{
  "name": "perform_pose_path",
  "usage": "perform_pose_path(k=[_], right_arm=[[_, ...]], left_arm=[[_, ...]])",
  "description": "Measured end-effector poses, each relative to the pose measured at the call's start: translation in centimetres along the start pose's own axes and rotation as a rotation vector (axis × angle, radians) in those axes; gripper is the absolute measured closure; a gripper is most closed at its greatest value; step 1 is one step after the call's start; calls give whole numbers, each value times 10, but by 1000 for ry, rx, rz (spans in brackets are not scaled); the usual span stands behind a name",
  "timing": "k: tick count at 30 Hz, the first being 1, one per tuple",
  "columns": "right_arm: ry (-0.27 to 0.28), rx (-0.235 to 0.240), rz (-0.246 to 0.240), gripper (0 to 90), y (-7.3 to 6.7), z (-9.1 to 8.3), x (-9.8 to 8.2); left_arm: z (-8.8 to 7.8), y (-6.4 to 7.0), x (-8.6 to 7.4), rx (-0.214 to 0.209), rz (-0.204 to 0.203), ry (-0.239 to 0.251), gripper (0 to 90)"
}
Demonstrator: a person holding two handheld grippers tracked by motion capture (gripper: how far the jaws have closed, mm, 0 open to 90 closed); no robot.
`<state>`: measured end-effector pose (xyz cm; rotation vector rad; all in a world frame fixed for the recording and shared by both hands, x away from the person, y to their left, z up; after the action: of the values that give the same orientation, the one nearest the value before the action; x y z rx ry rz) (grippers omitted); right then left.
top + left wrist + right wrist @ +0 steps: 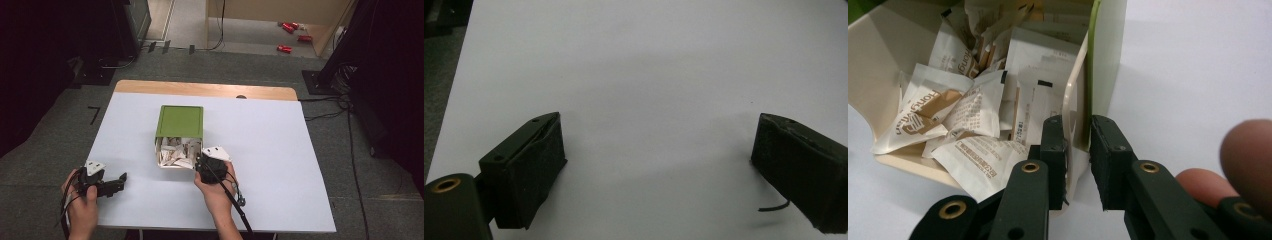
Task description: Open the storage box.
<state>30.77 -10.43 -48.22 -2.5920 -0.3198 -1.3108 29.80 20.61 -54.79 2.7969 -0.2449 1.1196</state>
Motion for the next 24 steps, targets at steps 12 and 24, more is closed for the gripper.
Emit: perform_pose_path(k=[12, 24], right_arm=[[32, -9, -3, 777, 0, -3, 6], [62, -23, -1, 776, 0, -3, 19]], left_arm=[[0, 0, 0, 0, 0, 0, 74], [0, 0, 0, 0, -1, 1, 74]])
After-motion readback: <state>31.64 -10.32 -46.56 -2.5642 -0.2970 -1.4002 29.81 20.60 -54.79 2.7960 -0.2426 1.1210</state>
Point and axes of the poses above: each handheld gripper's, and its own axes: z roughly forward along the jaws, x roughly out of its top, y roughly to its right, the point moved 7 cm from there along z, roughly forward along the jaws, and after that the axes turned 5 degrees about -z, right-handed, at the moved point
